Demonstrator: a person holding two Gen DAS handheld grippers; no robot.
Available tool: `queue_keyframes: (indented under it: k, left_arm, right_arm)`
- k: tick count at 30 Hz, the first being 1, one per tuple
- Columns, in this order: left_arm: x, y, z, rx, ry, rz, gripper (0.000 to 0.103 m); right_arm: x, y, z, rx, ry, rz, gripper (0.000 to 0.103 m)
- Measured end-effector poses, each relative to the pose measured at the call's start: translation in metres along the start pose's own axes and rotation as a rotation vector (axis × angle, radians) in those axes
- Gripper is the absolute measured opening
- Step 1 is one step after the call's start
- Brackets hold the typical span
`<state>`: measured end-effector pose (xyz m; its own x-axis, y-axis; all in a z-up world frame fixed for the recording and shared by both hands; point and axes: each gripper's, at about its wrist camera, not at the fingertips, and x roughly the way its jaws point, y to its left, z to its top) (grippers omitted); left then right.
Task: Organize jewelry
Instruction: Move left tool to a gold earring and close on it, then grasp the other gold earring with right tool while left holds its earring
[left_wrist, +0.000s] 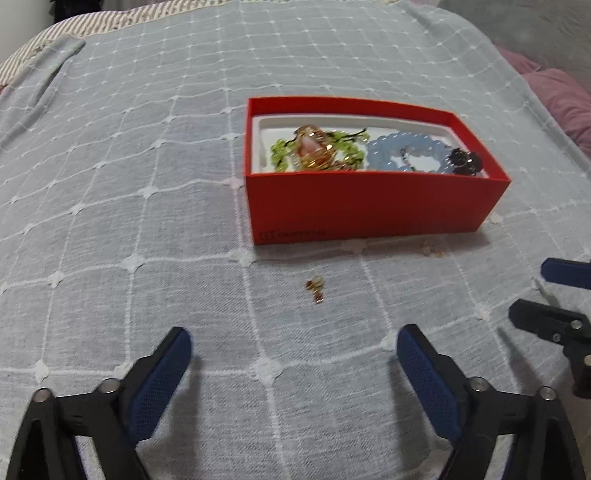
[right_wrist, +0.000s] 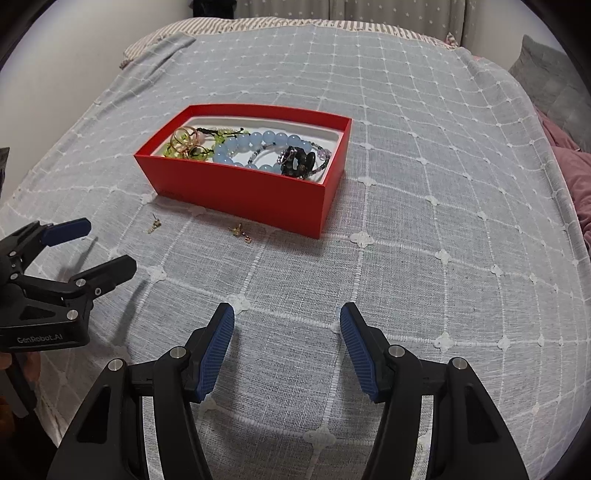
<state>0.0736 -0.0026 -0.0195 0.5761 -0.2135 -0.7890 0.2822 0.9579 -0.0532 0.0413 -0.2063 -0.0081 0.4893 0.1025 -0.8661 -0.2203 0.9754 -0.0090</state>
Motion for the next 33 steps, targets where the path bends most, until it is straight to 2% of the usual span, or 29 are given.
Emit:
queue_keyframes:
  k: [1,4,5,6,8,12,19,26,33]
  left_arm:
    - [0.0,-0.002,0.002,0.004,-0.004,-0.013,0.083]
    - [0.002,-0.007,0.005,0.026,-0.014,-0.052,0.067]
    - [0.003,-0.009,0.005,0.035,-0.012,-0.064,0.055]
    - [0.005,-0.01,0.006,0.044,-0.008,-0.074,0.048]
    - [0.009,-0.012,0.007,0.053,-0.002,-0.069,0.046]
    - [0.019,-0.011,0.009,0.049,0.014,-0.067,0.032]
    - [0.028,-0.017,0.016,0.062,0.017,-0.068,0.023]
    - [0.032,-0.019,0.019,0.061,0.024,-0.032,0.005]
    - [0.029,-0.01,0.021,0.016,0.028,-0.029,0.002]
  right_arm:
    - [0.001,0.0,0.0,0.003,0.003,-0.001,0.063]
    - [0.004,-0.003,0.0,0.014,0.012,-0.001,0.063]
    - [0.005,-0.004,0.0,0.017,0.015,-0.002,0.063]
    - [0.006,-0.004,0.0,0.019,0.017,-0.002,0.063]
    - [0.007,-0.005,-0.001,0.021,0.02,-0.003,0.063]
    - [0.008,-0.006,-0.001,0.021,0.024,-0.004,0.063]
    - [0.01,-0.006,-0.002,0.02,0.023,-0.007,0.063]
    - [0.013,-0.007,-0.001,0.016,0.015,-0.009,0.063]
    - [0.015,-0.003,0.005,0.012,-0.012,-0.001,0.063]
